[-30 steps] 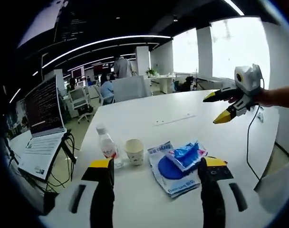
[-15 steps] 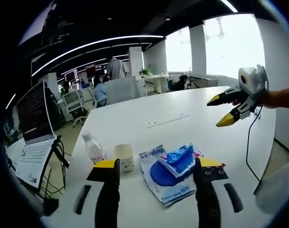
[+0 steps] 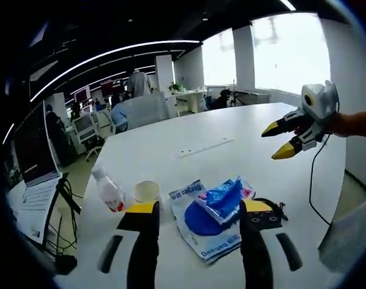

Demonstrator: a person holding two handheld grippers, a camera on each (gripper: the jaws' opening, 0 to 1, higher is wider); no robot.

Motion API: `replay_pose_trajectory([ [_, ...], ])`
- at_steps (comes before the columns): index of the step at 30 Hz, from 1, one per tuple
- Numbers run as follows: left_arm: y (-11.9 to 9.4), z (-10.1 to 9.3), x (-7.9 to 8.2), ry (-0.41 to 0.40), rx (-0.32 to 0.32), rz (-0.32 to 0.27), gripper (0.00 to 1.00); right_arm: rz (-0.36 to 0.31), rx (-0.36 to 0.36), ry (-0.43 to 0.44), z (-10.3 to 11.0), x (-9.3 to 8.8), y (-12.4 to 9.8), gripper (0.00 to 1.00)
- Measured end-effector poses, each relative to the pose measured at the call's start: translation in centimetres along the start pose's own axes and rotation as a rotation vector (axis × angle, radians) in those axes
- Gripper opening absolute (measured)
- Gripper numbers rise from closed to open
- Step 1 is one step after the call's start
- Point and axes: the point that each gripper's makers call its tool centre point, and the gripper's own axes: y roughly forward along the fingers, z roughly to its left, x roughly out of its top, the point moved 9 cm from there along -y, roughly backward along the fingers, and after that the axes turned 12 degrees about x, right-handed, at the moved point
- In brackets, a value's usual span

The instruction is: Arrange the tabletop items into an orderly group along one side of the table until the central work area is clear of visible clutter.

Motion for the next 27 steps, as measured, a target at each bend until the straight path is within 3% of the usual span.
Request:
replay_pose_trajectory([
  [14,1.4,-0.3,-0.8,0.013,-0.017,0.023,0.39,0.018,0.029,0.053,0.1,-1.9,1.0,0.29],
  [27,2.7,-0.6,-2.0,0.048,-0.047,0.069,0.35,0.027,0.069,0.088,0.8,-4.0,2.4,0.23],
])
